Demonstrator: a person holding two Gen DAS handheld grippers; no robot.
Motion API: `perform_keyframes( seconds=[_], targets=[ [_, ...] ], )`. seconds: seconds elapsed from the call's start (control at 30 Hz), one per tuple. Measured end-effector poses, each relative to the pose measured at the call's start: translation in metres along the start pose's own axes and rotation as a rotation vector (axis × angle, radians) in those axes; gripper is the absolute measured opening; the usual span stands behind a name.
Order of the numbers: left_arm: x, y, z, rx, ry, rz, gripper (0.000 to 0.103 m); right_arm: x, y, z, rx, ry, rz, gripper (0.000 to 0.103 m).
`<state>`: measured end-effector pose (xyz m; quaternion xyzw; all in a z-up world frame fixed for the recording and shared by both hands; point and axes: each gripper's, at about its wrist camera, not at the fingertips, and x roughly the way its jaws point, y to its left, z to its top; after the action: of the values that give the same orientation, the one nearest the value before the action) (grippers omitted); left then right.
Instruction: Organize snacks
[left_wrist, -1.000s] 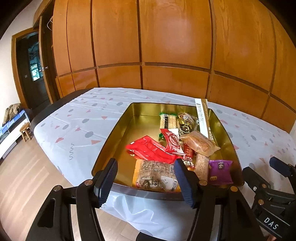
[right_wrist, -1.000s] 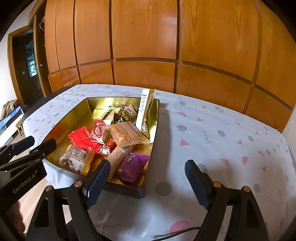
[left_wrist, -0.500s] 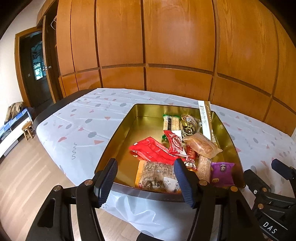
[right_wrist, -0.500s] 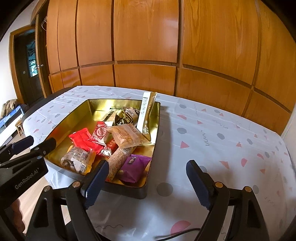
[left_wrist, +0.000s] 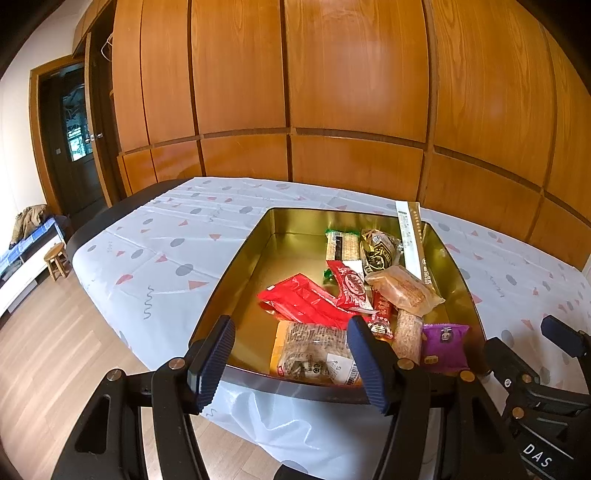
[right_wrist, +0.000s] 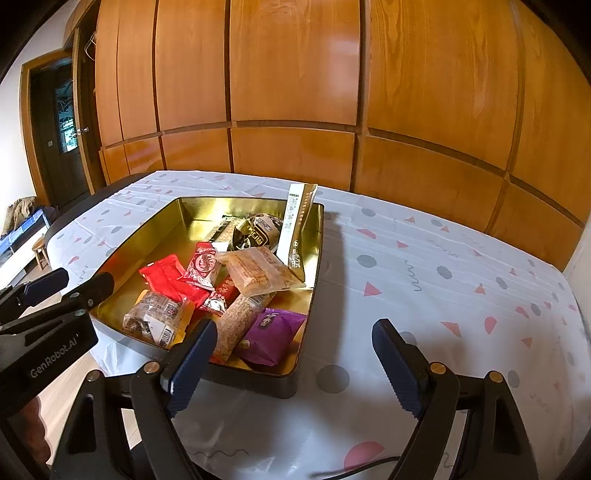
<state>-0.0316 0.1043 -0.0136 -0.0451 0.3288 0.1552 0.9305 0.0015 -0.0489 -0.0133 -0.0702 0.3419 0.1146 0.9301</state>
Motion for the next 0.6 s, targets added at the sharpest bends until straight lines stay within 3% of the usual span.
perform_keyframes(
  seconds=[0.57, 0.6],
  targets=[
    [0.0006, 0.0007, 0.0009, -0.006, -0.001, -0.006, 0.064, 0.0031, 0.0036, 0.0001, -0.013, 0.000, 0.006, 0.088],
    [0.0002, 0.0010, 0.0011, -0.011, -0.005, -0.010, 0.060, 0.0035, 0.0039, 0.0001, -0.014, 0.001, 0.007, 0.088]
  ],
)
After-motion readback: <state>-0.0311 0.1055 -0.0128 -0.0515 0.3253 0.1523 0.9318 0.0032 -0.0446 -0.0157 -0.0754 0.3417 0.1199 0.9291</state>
